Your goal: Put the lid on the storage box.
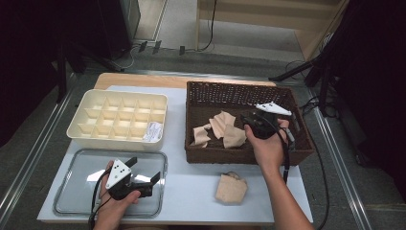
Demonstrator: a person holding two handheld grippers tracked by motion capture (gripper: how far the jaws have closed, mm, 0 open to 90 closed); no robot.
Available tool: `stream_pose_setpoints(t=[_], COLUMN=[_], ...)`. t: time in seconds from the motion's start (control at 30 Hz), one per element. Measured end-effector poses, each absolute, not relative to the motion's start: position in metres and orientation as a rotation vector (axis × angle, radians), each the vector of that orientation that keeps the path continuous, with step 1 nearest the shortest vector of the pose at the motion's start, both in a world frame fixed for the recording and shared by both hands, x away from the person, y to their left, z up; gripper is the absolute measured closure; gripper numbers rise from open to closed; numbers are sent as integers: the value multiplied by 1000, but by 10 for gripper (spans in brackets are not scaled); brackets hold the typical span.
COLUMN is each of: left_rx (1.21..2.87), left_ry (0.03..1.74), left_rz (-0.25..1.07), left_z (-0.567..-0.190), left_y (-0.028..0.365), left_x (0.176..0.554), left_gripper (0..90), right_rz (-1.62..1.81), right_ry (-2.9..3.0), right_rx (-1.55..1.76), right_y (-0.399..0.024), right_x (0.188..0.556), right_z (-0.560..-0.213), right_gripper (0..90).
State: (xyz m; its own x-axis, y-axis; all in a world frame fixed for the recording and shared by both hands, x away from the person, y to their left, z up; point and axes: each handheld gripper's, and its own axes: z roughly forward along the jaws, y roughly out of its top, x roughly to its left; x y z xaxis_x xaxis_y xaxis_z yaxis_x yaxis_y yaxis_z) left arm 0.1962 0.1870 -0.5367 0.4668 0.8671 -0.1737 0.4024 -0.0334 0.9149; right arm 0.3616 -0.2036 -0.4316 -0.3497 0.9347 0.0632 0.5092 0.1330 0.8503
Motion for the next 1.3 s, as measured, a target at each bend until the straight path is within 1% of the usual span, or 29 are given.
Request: stream_pose_setpoints(t=[0.17,0.4,0.53,0.83,0.9,1.0,1.1,1.23,1.3], left_rx=[1639,1640,1640,1637,1637,1637,1637,1634,1634], left_ry=[1114,1115,1114,1120,1119,1118,1119,1121,1122], left_rz=[539,539,540,535,534,534,533,528,527], left_z=[-537,-537,-537,-537,-537,-537,-537,-537,-537], left_y=[187,187,187,188,188,188,188,188,188], left_x=[196,196,196,196,196,196,196,196,196], left_gripper=[0,0,0,0,0,0,0,0,0], right_rz=[1057,947,935,822,818,817,809,807,800], right_ry=[1937,2017,2025,2107,2112,2117,2140,2154,2153], right_rx=[1425,1454,1533,1512,1529,1550,1572,1613,1632], right_y=[-205,-197,-197,-185,-184,-182,-179,-179,-179], right_x=[373,380,385,390,391,392,393,395,396], right_z=[-438,-448,-451,-465,-467,-469,-472,-475,-476], right_gripper=[589,596,592,571,562,512,489,469,484])
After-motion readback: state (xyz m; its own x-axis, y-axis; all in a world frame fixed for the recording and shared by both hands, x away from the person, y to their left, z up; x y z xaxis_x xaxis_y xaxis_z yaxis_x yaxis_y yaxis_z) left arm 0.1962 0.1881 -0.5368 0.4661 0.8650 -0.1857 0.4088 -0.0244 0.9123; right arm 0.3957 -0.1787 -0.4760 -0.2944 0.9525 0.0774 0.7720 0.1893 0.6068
